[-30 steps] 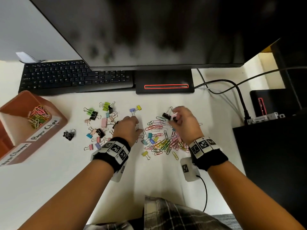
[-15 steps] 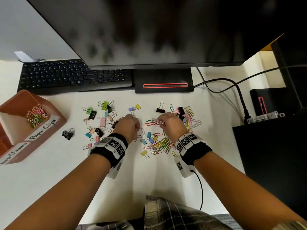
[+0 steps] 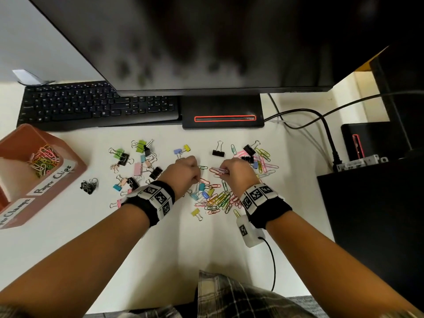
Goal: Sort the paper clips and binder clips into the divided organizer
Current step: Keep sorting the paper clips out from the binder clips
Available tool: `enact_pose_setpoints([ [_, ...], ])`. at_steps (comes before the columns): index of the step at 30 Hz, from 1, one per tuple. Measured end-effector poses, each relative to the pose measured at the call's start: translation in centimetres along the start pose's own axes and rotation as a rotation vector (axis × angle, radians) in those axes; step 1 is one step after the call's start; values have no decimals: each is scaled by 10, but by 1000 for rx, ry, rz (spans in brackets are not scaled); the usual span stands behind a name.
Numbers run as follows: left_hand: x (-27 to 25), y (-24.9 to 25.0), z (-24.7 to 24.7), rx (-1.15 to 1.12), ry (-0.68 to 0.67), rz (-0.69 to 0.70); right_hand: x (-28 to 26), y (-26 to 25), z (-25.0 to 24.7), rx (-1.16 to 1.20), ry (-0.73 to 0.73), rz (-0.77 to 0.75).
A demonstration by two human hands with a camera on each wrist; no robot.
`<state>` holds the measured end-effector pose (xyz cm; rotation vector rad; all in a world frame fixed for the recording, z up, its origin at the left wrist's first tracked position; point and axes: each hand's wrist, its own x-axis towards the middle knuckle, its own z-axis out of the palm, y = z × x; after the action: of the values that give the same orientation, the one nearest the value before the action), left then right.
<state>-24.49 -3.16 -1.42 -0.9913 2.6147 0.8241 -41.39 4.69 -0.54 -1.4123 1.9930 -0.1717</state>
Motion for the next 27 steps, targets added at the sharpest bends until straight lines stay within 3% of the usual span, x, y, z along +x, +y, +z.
enact_pose_setpoints([
  [5, -1, -3, 3, -41, 10, 22, 0, -3, -1, -46, -16, 24],
  [10, 1, -2, -2, -128, 24, -46, 1, -2, -4, -37, -55, -2],
  [15, 13, 4, -3, -159, 112, -64, -6, 6, -5, 193, 76, -9],
  [27, 26, 3, 2, -48, 44, -139, -8, 6, -20, 588, 158, 106],
])
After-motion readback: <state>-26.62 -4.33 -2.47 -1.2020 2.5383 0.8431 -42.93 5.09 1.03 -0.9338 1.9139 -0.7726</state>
